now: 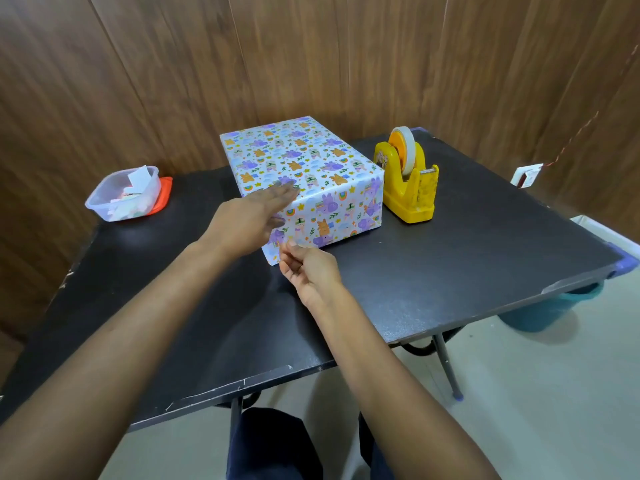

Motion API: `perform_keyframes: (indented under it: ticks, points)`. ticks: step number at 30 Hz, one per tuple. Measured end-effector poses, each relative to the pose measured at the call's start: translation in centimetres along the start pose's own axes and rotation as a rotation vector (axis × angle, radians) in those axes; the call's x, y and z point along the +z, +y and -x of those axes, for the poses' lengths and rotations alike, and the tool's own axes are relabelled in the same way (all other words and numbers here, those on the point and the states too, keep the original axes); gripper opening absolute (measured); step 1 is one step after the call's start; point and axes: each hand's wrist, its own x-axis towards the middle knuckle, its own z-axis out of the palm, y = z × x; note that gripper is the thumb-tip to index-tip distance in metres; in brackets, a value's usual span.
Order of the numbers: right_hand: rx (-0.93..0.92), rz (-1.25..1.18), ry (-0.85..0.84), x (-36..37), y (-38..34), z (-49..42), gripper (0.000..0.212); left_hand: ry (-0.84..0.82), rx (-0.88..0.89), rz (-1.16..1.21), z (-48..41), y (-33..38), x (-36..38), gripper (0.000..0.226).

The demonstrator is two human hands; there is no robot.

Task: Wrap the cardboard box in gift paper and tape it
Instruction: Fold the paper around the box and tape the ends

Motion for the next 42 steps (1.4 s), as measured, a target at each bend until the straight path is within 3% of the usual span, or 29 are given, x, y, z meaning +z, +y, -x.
perform_keyframes:
  ticks: [7, 17, 23, 42]
  points:
    - [-0.006, -0.044, -0.034, 0.5, 0.3, -0.1, 0.020, 0.004, 0.001, -0.021, -0.1, 0.0, 0.1, 0.058]
    - [0.018, -0.202, 0.056, 1.8, 0.8, -1.7, 0.017, 0.019, 0.008, -0.028, -0.2, -0.2, 0.4, 0.058]
    - [0.017, -0.177, 0.092, 1.9, 0.9, -1.7, 0.020, 0.043, 0.010, -0.027, -0.1, -0.2, 0.5, 0.057]
    - [0.267, -0.419, -0.019, 1.0, -0.7, -0.3, 0.017, 0.038, 0.007, 0.014, -0.2, -0.5, 0.7, 0.057]
